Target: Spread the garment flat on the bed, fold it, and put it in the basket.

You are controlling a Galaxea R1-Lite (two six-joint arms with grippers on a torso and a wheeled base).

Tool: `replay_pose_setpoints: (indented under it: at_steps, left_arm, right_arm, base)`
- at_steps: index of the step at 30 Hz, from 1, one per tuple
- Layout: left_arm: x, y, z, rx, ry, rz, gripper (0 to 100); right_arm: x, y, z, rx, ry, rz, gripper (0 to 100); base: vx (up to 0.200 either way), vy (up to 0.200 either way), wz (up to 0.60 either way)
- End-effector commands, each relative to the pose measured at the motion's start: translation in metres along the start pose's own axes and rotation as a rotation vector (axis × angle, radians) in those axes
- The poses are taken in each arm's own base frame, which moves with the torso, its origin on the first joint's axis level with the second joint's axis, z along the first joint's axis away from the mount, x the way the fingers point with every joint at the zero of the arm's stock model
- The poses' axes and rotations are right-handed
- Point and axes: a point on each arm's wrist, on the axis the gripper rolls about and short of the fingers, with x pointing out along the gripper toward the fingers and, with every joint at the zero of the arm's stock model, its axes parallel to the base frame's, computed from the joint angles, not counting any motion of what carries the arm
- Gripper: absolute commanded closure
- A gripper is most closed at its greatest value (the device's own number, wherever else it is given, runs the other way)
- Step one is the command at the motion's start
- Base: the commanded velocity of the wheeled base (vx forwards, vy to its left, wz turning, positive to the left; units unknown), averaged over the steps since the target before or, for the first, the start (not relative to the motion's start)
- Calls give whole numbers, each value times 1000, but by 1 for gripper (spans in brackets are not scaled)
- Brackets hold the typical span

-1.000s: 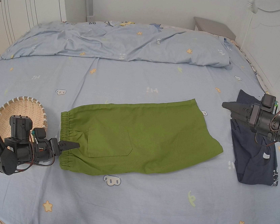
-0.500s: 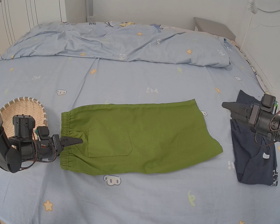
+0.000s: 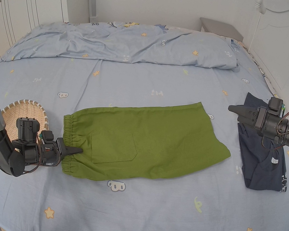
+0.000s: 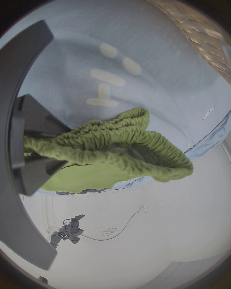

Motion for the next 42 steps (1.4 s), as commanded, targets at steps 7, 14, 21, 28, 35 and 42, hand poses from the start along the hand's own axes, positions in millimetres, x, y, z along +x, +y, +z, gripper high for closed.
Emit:
replay_pose_setpoints:
  at_steps: [7, 14, 21, 28, 35, 42]
  left_arm:
    - [-15, -21, 8, -24, -19, -15, 100]
    - [-19, -22, 10, -35, -12, -12, 100]
    - [-17, -22, 10, -31, -12, -18, 100]
    - [-16, -24, 10, -28, -9, -20, 100]
    - [-16, -24, 9, -28, -5, -21, 100]
    - [-16, -24, 9, -28, -5, -21, 100]
  right_arm:
    - [42, -73, -5, 172, 165, -156, 0]
    - [59, -130, -20, 187, 257, -227, 0]
    - [67, -139, -30, 237, 321, -217, 0]
    - [75, -140, -39, 318, 411, -132, 0]
    - [85, -142, -48, 342, 446, -93, 0]
    - [96, -145, -48, 376, 481, -54, 0]
  base:
    - [0, 0, 0]
    - [0, 0, 0]
    - [0, 0, 0]
    - [0, 0, 0]
    - [0, 0, 0]
    - [0, 0, 0]
